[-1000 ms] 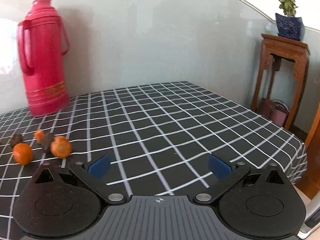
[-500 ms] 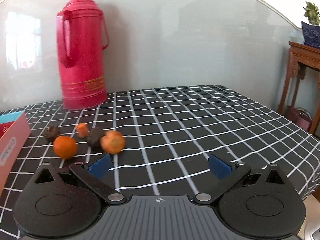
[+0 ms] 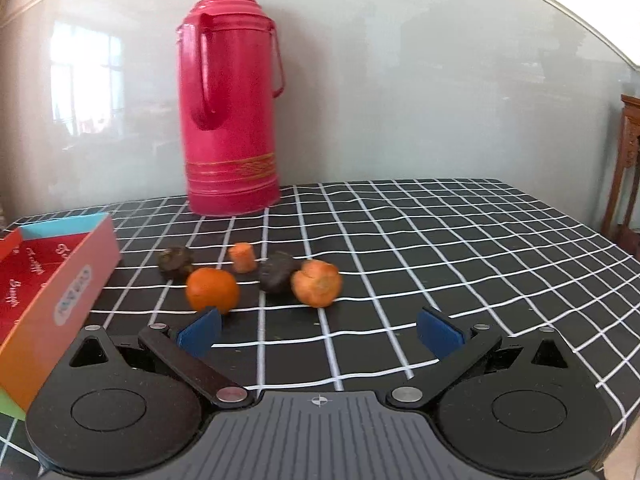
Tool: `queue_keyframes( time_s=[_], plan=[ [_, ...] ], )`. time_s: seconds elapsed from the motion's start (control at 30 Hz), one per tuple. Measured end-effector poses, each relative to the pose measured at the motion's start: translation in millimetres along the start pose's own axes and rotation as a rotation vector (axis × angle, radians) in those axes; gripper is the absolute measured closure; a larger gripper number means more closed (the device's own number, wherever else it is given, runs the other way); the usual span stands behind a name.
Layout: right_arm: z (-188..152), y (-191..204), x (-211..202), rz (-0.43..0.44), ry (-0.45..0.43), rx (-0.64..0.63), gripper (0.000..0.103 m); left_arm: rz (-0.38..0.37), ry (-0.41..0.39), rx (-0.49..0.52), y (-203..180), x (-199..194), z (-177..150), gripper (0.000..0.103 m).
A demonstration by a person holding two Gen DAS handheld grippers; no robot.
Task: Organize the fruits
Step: 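Lower the orange into the red box and open the left gripper, then grasp a mandarin orange on the cloth with the right gripper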
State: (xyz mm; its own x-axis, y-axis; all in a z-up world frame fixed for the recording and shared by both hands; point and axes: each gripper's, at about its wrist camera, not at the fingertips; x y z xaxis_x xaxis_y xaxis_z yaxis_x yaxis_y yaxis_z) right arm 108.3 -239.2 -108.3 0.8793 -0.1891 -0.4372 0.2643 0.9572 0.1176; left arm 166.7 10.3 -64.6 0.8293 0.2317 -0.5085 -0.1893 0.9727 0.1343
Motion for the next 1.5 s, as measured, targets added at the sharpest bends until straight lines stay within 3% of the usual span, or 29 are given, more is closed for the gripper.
queue_keyframes(
  time_s=[0.07,0.17,0.43,0.9,0.97,1.03,1.17,1.33,1.5],
  plan=[
    [0,4,1,0.015,0.0,-0.008,0.0,0.038,-0.029,0.005,3,-4,0,0.025],
    [0,10,4,0.033,0.0,-0.019,0.0,0.031,-0.04,-0.028,15,-6,2,0.023],
    [2,23,17,0.092,0.025,-0.021,0.0,0.117,-0.036,-0.084,45,-5,3,0.015],
    [18,55,43,0.161,0.055,-0.051,0.001,0.242,0.013,-0.162,99,-2,-6,0.014],
    [22,56,53,0.154,0.082,-0.029,0.007,0.257,0.014,-0.171,106,-3,-8,0.013],
    [24,57,65,0.151,0.121,-0.015,0.03,0.268,0.018,-0.177,113,-3,-9,0.013],
    [23,58,88,0.132,0.193,0.013,0.037,0.281,0.03,-0.188,123,-2,-12,0.013],
    [22,62,94,0.084,0.184,-0.016,0.061,0.287,0.035,-0.189,127,-3,-14,0.013],
    [20,62,94,0.089,0.174,-0.024,0.062,0.282,0.038,-0.189,127,-1,-14,0.013]
  ],
)
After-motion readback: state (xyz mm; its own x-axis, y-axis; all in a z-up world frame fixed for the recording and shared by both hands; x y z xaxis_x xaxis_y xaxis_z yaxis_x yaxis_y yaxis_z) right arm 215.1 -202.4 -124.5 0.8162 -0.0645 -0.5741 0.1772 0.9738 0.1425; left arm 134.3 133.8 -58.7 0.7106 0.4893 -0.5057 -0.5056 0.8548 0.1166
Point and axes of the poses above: each gripper's, at about its wrist camera, not at the fingertips, and x roughly the way its jaws point, y to its left, z to its top, and after that the axes turned 5 degrees about z, right-handed
